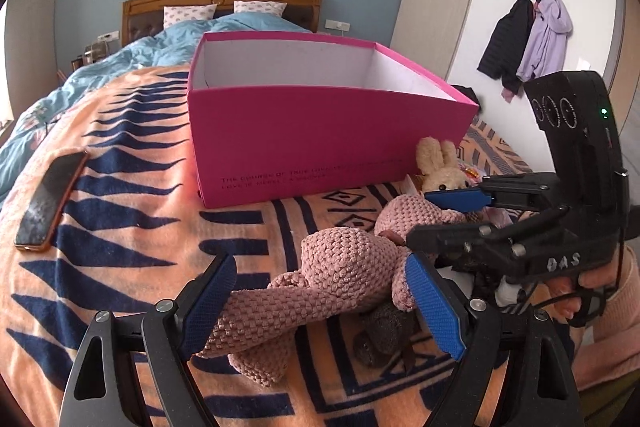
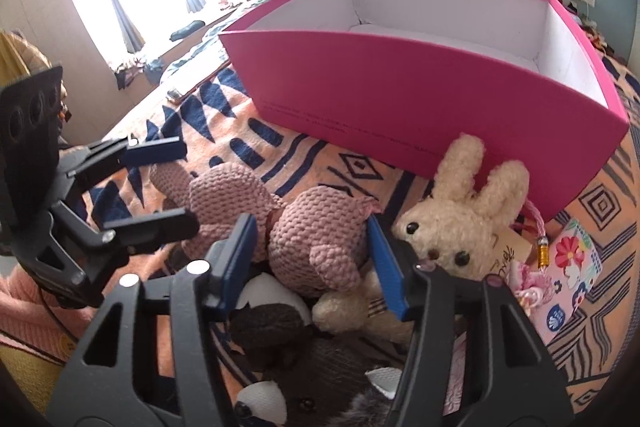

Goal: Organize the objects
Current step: 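Move both grippers down to the pink knitted plush, then close both grippers on the pink knitted plush and lift it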

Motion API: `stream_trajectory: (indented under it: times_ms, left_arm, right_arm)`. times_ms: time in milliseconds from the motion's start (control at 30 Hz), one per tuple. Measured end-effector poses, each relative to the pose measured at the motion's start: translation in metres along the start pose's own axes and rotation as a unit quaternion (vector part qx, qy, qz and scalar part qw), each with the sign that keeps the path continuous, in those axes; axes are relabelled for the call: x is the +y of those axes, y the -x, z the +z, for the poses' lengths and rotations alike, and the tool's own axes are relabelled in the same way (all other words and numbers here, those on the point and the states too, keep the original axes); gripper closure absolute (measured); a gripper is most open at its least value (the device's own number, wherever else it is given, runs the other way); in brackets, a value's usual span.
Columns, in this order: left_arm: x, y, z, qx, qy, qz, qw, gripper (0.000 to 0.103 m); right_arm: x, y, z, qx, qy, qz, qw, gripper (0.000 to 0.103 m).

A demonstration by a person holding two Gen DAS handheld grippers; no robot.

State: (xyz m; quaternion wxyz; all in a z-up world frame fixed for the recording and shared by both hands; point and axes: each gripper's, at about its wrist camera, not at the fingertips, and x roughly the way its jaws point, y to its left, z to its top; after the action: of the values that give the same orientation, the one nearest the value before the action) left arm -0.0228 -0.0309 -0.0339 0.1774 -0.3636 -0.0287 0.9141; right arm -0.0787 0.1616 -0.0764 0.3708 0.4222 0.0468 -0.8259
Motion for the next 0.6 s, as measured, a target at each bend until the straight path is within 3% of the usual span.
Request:
stream_trajectory:
  times_ms: [200,400,600]
  left_arm:
    - [-0.001,0.002,-0.001,0.008,-0.006,-0.015,0.9998,0.023]
    - [-0.001,0.001,-0.003,0.030,-0.010,-0.044,0.9985,0.037]
    - [-0.008,0.003,-0.007,0.045,-0.021,-0.053,0.9974,0.048]
  right_arm:
    - [-0.005,0.001,0.003,0.005,-0.009,0.000,1.000,0.047]
    - [-0.001,-0.010,0.002,0.037,0.001,-0.002,0.999,0.045]
    - [-0.003,-0.011,0.000,0.032,-0.010,0.012,0.999,0.047]
